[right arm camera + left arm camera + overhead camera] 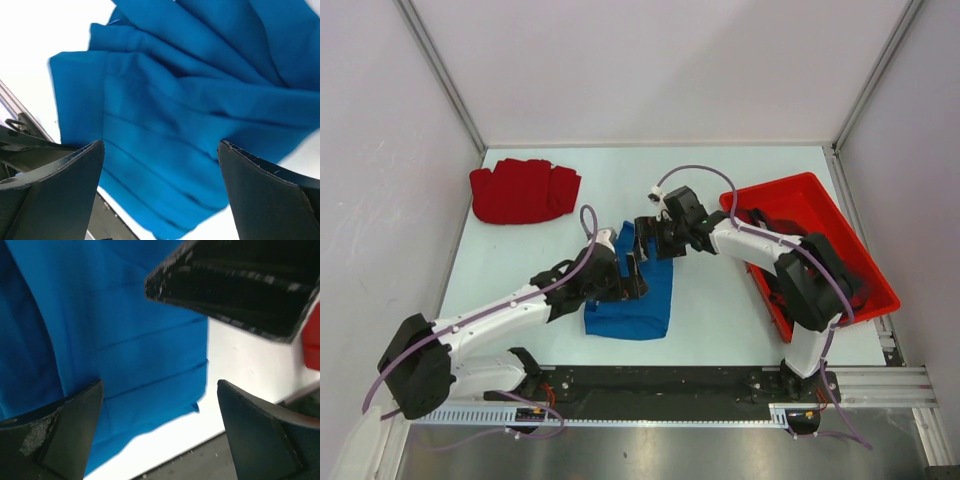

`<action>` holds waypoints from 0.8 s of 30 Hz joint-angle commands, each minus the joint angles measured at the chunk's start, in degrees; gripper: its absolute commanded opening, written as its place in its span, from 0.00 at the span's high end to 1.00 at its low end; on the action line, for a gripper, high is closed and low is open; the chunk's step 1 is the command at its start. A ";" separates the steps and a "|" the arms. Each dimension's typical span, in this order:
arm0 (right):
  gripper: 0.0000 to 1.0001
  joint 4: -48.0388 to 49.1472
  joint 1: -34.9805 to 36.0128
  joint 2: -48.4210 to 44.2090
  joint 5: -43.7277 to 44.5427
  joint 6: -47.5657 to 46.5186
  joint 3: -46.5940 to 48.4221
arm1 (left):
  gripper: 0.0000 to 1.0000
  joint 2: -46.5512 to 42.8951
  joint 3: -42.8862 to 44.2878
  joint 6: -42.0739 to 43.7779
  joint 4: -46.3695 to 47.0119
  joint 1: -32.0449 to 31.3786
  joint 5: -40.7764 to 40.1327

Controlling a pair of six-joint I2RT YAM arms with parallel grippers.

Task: Fold and stack the skirts
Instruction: Fold the skirt at the center of the board.

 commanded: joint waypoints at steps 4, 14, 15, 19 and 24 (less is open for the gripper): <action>0.00 4.67 -0.49 4.44 0.24 0.65 -0.01 | 0.00 5.76 -1.06 -1.16 4.55 6.95 0.38; 0.00 3.17 -0.66 2.96 7.09 2.76 -4.40 | 0.00 11.02 -0.37 1.66 12.03 10.29 -1.12; 0.00 2.82 -0.75 2.34 8.67 3.54 -5.62 | 0.00 11.73 -0.01 1.83 12.47 10.55 -1.03; 0.00 4.13 -0.92 -1.26 9.65 5.30 -9.75 | 0.00 15.60 2.45 2.53 13.79 11.69 -0.06; 0.00 6.41 -1.19 -3.37 7.63 5.75 -11.70 | 0.00 19.12 5.53 2.98 12.82 12.05 0.21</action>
